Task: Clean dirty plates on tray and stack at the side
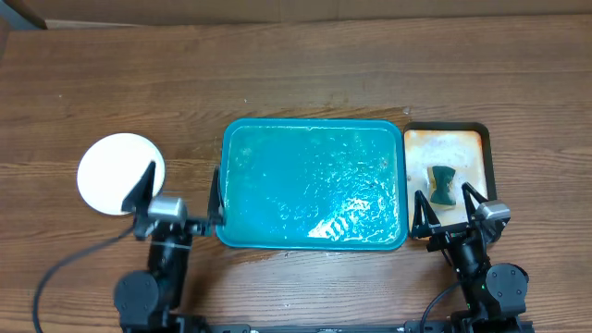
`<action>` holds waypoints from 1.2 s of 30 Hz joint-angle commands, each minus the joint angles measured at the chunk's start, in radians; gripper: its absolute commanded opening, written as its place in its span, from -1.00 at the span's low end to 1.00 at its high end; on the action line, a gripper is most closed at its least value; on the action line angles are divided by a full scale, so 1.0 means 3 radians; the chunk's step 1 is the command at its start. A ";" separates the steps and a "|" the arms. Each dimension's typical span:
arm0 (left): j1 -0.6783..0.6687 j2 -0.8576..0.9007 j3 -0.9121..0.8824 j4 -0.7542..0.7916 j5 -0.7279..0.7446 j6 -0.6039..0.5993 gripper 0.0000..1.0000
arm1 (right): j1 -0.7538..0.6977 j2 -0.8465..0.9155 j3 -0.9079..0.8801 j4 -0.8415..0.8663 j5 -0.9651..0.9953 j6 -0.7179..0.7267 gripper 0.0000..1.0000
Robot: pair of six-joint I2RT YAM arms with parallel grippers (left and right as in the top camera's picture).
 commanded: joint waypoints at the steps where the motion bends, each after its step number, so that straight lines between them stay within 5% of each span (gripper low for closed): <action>1: 0.0128 -0.0305 -0.0324 0.0057 0.0017 -0.0392 1.00 | 0.0013 -0.0025 -0.0036 0.0018 -0.0027 -0.0038 1.00; 23: 0.0201 -0.0764 -0.0730 -0.0045 -0.0088 -0.0572 0.99 | 0.0013 -0.0025 -0.0036 0.0018 -0.0027 -0.0038 1.00; 30: 0.0201 -0.0764 -0.0730 -0.0857 -0.0071 -0.0664 0.99 | 0.0013 -0.0025 -0.0036 0.0018 -0.0027 -0.0037 1.00; 36: 0.0201 -0.0764 -0.0729 -0.0862 -0.0074 -0.0594 1.00 | 0.0013 -0.0025 -0.0036 0.0018 -0.0027 -0.0038 1.00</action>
